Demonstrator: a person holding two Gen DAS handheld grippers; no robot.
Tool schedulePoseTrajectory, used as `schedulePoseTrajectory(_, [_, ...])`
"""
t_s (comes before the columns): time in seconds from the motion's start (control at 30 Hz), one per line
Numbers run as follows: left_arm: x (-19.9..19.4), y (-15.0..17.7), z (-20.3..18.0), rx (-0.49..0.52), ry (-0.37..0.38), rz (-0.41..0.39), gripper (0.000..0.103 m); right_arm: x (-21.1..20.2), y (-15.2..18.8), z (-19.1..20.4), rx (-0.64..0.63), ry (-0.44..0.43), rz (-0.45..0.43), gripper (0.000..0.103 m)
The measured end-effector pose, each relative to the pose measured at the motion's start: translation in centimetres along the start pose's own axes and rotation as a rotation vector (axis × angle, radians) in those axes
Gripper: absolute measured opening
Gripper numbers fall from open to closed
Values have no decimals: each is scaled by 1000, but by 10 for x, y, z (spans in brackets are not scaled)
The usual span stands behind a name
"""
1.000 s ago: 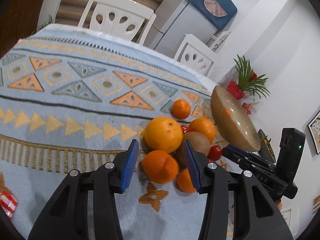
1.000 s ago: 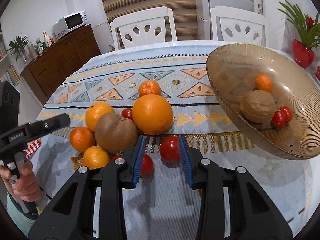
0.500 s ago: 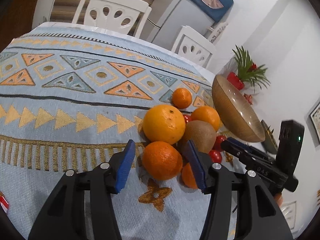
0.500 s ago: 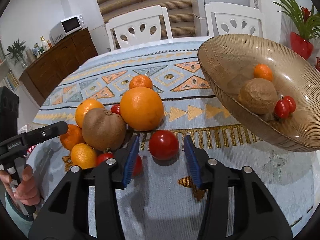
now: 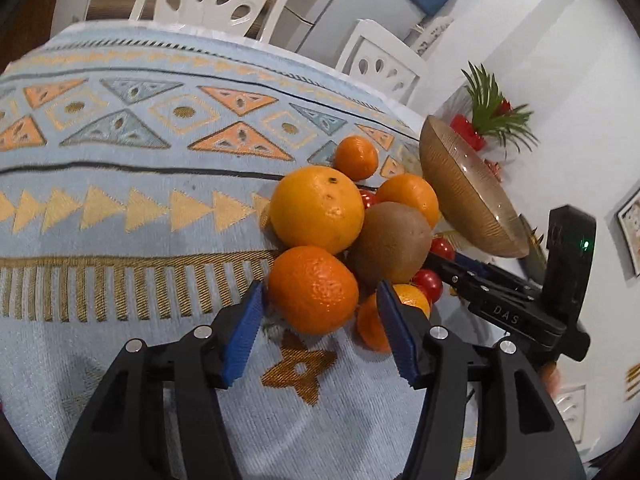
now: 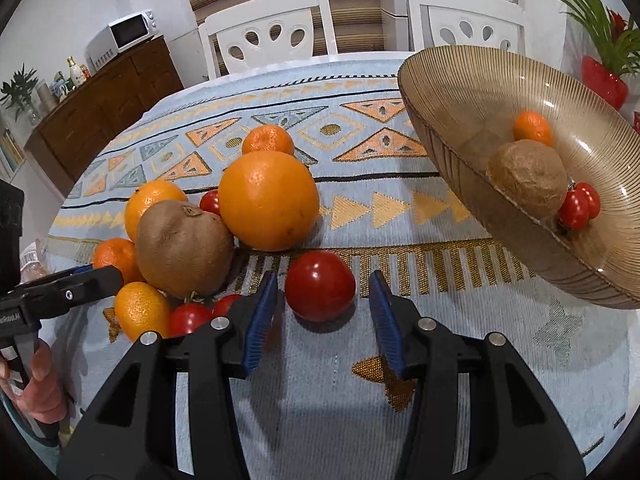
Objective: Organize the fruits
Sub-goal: 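Grasp another red tomato with the right tool while the left tool grasps a tangerine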
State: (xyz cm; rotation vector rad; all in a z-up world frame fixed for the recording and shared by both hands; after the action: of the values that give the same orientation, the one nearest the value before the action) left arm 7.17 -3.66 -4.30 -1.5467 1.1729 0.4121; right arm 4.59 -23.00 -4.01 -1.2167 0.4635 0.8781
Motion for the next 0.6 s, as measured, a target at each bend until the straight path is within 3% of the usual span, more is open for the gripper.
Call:
schedulePoseTrajectory(0.1, [1,0,-2,13,-24,-10,56,0,0,0,-6,10,-1,49])
schedulePoseTrajectory(0.2, [4,0,-1,20,-62,-9,43,0,0,0,-6,12,-2,47])
schedulePoseTrajectory(0.3, [3,-1,-1,18,-61,-12,42,1,0,1,-13,8,1,35])
schedulePoseTrajectory(0.6, [-9,-1,-1,25,-74,-62,42,-4,0,5,-29,9,-24,34])
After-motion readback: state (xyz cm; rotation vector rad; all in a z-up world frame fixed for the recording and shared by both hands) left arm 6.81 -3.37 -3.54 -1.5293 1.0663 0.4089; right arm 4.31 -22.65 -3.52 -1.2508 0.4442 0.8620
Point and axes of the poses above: each gripper's, at about its wrist camera, not at the fingertips, and x roughly the way its jaws point, z to its left, y to its underside, the point moved 7 cm from there along x, roughly the way its jaws point, and after that the axes turned 12 degrees about -y, right-handed, at the moved point
